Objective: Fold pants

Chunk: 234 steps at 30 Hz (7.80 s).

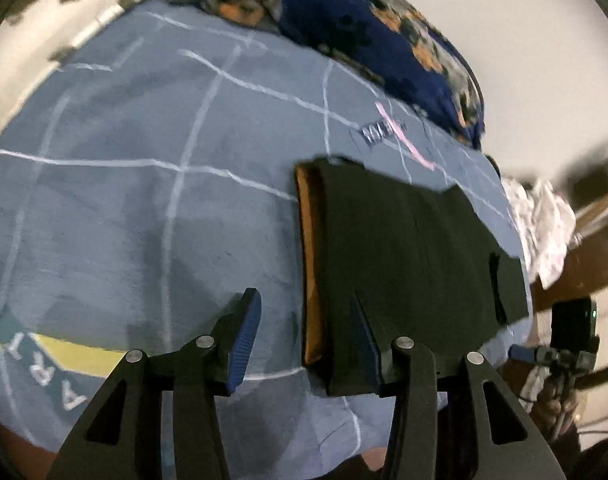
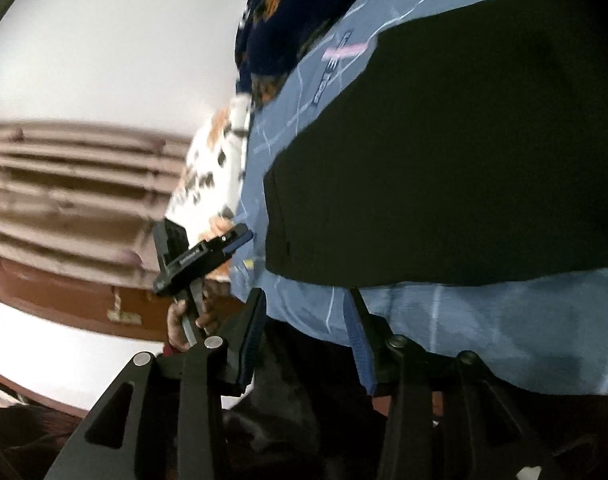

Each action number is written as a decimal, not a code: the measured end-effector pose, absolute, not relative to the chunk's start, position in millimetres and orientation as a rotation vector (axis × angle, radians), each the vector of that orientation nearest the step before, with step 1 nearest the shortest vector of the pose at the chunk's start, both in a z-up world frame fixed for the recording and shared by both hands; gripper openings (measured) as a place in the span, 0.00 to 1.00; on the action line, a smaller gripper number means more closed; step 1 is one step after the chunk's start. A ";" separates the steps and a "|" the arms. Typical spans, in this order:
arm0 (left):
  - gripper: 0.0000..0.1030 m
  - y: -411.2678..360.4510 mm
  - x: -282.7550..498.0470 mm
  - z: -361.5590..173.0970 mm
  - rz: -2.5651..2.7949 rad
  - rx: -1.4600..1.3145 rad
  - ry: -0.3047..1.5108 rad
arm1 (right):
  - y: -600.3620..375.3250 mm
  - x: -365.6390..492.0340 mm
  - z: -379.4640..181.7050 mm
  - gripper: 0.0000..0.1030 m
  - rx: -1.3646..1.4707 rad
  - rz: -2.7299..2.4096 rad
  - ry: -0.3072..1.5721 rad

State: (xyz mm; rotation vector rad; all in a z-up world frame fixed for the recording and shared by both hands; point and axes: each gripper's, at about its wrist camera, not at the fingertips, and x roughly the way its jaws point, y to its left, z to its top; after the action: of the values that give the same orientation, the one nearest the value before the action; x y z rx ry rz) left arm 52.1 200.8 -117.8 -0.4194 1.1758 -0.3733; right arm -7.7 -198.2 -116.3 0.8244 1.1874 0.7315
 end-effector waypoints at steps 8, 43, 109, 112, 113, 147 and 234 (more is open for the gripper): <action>0.45 159.5 81.3 -138.0 -0.517 -0.369 1.193 | -186.0 -9.2 -122.6 0.47 0.830 0.680 1.241; 0.11 -81.9 81.9 -29.5 -0.942 -0.334 1.067 | -274.0 11.3 -141.6 0.80 1.042 0.713 1.003; 0.73 -136.7 116.4 -151.7 -0.890 -0.377 1.315 | -544.4 -15.4 -136.0 0.49 0.789 0.192 0.990; 0.77 -146.9 119.9 -150.0 -0.918 -0.358 1.313 | -541.2 -12.0 -143.1 0.50 0.819 0.214 0.993; 0.77 -150.0 120.5 -149.4 -0.925 -0.343 1.312 | -540.6 -11.6 -143.3 0.46 0.816 0.215 0.994; 0.24 46.0 82.1 -109.7 -0.497 -0.394 1.097 | -389.0 -9.3 -132.3 0.26 1.075 0.477 0.894; 0.72 29.2 43.7 -142.2 -0.463 -0.362 1.181 | -364.9 -47.5 -162.8 0.49 1.297 0.278 1.138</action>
State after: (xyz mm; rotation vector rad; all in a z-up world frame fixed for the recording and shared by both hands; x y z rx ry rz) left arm 43.7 29.2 -142.2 -0.3617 1.1805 -0.4635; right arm -47.5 -364.9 -162.8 1.2975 1.1381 0.2781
